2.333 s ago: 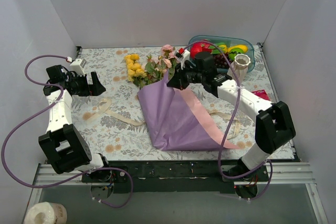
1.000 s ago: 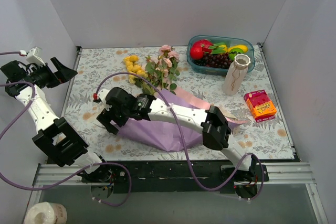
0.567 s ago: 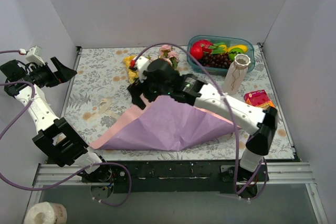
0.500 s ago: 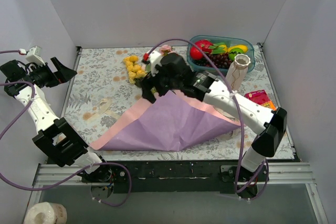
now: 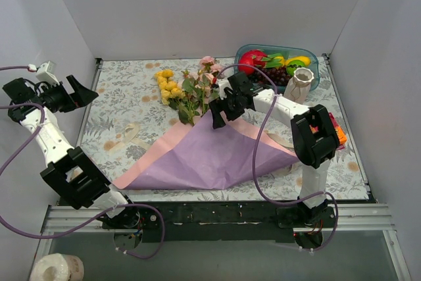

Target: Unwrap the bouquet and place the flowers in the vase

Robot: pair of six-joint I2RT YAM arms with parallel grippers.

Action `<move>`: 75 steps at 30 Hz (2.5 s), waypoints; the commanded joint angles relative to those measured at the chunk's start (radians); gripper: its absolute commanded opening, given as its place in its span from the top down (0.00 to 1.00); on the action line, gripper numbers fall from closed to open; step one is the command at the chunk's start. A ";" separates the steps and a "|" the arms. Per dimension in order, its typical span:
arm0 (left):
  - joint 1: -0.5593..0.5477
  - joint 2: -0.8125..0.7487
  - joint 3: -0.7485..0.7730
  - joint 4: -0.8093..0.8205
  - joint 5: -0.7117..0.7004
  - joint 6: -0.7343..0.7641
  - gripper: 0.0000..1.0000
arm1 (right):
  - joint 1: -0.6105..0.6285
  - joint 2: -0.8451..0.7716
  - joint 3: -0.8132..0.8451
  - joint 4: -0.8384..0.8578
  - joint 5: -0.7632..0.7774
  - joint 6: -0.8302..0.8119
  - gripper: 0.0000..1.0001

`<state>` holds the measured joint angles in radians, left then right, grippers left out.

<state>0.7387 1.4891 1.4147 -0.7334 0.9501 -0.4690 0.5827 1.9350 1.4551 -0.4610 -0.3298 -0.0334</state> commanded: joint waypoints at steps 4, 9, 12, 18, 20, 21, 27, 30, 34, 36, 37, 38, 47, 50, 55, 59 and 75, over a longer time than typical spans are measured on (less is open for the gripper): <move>0.002 -0.033 -0.022 -0.012 -0.008 0.052 0.02 | -0.023 0.025 0.027 0.116 -0.155 -0.017 0.13; 0.004 -0.024 -0.029 -0.009 -0.004 0.056 0.02 | -0.038 0.051 0.002 0.151 -0.178 -0.019 0.14; 0.004 -0.023 -0.036 -0.009 -0.004 0.062 0.02 | -0.040 0.065 -0.004 0.162 -0.161 -0.023 0.15; 0.004 -0.021 -0.042 -0.054 0.009 0.102 0.02 | -0.043 0.048 -0.062 0.249 -0.141 -0.005 0.14; 0.004 -0.030 -0.049 -0.046 0.010 0.102 0.02 | -0.043 0.051 -0.074 0.263 -0.161 0.001 0.14; 0.004 -0.032 -0.052 -0.046 0.009 0.104 0.02 | -0.043 0.059 -0.084 0.265 -0.167 0.003 0.15; 0.004 -0.039 -0.077 -0.031 0.004 0.105 0.02 | -0.043 0.048 -0.139 0.292 -0.256 0.021 0.33; 0.004 -0.043 -0.085 -0.024 0.004 0.104 0.02 | -0.044 0.021 -0.162 0.308 -0.267 0.026 0.44; 0.004 -0.046 -0.092 -0.020 0.010 0.101 0.02 | -0.043 -0.025 -0.165 0.297 -0.272 0.026 0.53; 0.004 -0.049 -0.095 -0.017 0.012 0.101 0.02 | -0.043 -0.063 -0.165 0.292 -0.264 0.026 0.53; 0.004 -0.053 -0.099 -0.014 0.013 0.098 0.02 | -0.043 -0.082 -0.165 0.288 -0.264 0.026 0.54; 0.002 -0.055 -0.100 -0.014 0.013 0.098 0.02 | -0.043 -0.100 -0.168 0.286 -0.262 0.026 0.55; 0.002 -0.069 -0.105 -0.006 0.019 0.087 0.02 | -0.018 -0.323 -0.193 0.282 -0.262 0.070 0.82; 0.004 -0.072 -0.102 -0.004 0.021 0.081 0.02 | 0.000 -0.366 -0.235 0.280 -0.201 0.066 0.80; 0.004 -0.078 -0.099 -0.012 0.027 0.079 0.02 | -0.007 -0.303 -0.237 0.263 -0.138 0.036 0.26; 0.004 -0.085 -0.100 -0.017 0.026 0.086 0.02 | -0.033 -0.194 -0.172 0.237 -0.112 0.036 0.25; 0.002 -0.036 -0.080 -0.020 0.022 0.102 0.02 | -0.044 0.042 -0.070 0.240 -0.199 -0.017 0.37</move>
<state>0.7387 1.4582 1.3151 -0.7555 0.9546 -0.3809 0.5381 1.9503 1.3712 -0.2504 -0.4587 -0.0422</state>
